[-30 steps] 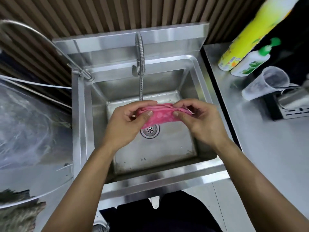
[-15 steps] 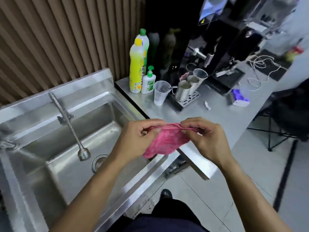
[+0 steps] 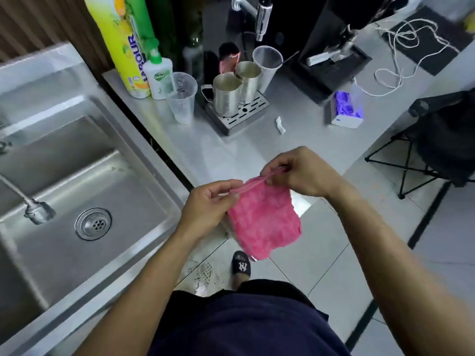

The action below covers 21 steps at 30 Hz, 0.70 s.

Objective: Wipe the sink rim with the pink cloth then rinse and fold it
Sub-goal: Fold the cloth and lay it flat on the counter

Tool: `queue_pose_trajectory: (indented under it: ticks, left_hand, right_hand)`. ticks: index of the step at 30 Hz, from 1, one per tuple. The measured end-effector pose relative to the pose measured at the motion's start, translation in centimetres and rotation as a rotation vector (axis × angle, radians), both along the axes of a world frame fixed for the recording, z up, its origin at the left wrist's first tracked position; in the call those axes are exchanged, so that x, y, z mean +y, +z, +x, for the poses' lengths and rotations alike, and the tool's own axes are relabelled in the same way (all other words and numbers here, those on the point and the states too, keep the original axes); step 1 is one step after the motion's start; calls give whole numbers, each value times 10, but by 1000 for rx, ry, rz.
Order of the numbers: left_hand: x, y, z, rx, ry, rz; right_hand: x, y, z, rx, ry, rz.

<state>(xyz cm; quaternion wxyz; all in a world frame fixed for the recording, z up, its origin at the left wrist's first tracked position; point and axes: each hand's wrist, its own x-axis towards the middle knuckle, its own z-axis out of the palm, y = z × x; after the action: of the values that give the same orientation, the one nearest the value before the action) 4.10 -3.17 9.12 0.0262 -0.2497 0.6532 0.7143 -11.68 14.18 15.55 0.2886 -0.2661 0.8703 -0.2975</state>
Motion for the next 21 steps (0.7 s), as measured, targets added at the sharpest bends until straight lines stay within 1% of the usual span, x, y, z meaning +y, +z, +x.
queue_pose_trajectory:
  ticks: [1,2,4,5,6,7,9,10,12,14,16,21]
  left_hand:
    - [0,-16,-12,-27,37,-74]
    - [0,-31,-21,-51,63,-204]
    - [2,-62,-30,-83,84,-621]
    - [9,-74,-30,-88,101,-792]
    - [19,-80,-30,-94,112,-872]
    - [31,-82,-31,-84,96,-905]
    - [56,-88,-31,-61,-2,-938]
    - [67,-94,-30,-71,-48,-952]
    - [80,-113,-29,-110,-83,-970]
    - [85,-131,-27,-145,-121,-1025]
    - [86,-140,-25,-176,-199,-1101]
    - [82,-146,-21,-192,-281,-1231]
  right_hand:
    - [-10,-24,-17,35,62,33]
    - [-22,-49,-29,79,133,89]
    - [-40,-89,-35,161,298,202]
    - [-44,-105,-34,221,353,213]
    - [-43,-116,-30,266,339,177]
    - [-38,-123,-27,294,283,119]
    - [-22,-137,-18,367,169,4]
    - [-13,-142,-9,380,149,-33]
    - [10,-160,6,346,211,-74]
    - [27,-180,15,316,345,-74]
    - [37,-196,18,333,472,-73]
    - [40,-207,8,368,536,-110]
